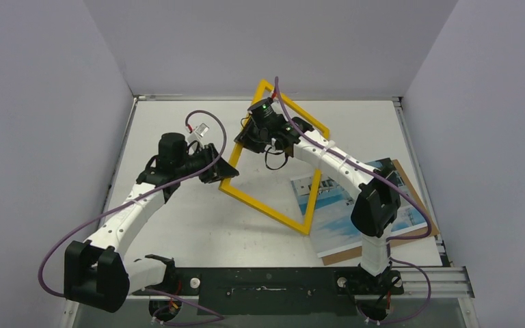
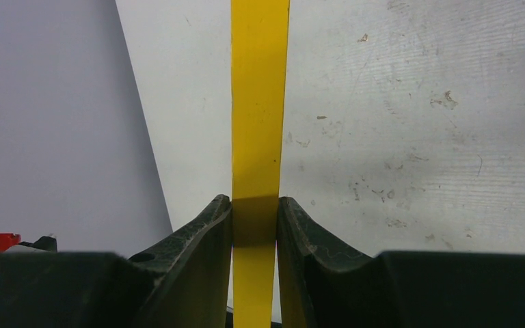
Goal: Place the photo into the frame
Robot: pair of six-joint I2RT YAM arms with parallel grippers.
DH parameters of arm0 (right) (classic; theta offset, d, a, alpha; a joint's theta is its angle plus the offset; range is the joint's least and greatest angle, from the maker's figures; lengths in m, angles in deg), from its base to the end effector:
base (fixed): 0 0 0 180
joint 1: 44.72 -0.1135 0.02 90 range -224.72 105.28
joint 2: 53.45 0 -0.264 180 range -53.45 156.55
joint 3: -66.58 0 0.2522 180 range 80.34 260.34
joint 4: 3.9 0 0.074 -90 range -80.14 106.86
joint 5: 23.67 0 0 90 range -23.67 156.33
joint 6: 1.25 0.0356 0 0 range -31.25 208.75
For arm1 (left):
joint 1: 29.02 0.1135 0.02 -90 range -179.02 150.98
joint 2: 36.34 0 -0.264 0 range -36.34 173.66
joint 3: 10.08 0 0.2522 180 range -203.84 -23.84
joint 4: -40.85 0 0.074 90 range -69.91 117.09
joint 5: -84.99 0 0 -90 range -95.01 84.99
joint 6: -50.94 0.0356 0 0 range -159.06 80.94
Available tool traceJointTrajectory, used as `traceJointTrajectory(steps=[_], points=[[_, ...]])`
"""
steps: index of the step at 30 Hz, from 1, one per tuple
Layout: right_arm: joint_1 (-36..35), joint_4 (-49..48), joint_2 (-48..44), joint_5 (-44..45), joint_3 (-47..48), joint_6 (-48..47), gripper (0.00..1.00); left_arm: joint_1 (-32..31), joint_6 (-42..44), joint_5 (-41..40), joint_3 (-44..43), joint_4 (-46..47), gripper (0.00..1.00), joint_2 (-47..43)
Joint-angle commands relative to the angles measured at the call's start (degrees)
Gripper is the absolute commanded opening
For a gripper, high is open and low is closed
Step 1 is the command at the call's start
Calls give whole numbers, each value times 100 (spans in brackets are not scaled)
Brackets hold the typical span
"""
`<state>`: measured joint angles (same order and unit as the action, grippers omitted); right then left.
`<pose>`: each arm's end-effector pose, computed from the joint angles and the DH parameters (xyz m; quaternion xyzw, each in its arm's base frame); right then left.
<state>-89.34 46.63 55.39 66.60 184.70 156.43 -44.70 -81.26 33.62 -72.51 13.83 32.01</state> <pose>0.3108 0.3065 0.3318 0.1830 0.8923 0.3416 0.2317 0.2433 -0.0914 0.2775 -0.0364 0.8432 -0.4724 0.2538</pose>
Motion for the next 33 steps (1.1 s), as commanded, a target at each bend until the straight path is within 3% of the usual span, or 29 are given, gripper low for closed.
traceJointTrajectory(steps=[1, 5, 10, 13, 18, 25, 30, 31, 33], points=[[-46, -453, -431, -205, -30, 210, 20, -18, 165, 182, -238, 68, 20, 16], [-46, -283, -442, -78, -70, 192, 28, -21, 162, 151, -265, 178, 1, -115], [-41, 144, -197, 295, 173, -18, 47, -22, 374, 111, -313, 70, 0, -275], [-21, 324, 19, 231, 375, -111, 50, -17, 548, 6, -418, -124, 0, -329], [-16, 161, 103, 55, 447, -78, 43, -14, 735, -68, -518, -329, 0, -394], [-11, 23, 298, -255, 620, 1, 41, -14, 749, 78, -261, 12, 0, -600], [-12, -88, 193, -368, 613, 77, 18, -5, 739, 114, -327, -43, 0, -630], [-12, -103, 135, -371, 612, 74, 15, -5, 739, 110, -368, -79, 5, -626], [-6, -117, 2, -345, 627, 62, 11, 2, 717, 132, -496, -136, 33, -619]])
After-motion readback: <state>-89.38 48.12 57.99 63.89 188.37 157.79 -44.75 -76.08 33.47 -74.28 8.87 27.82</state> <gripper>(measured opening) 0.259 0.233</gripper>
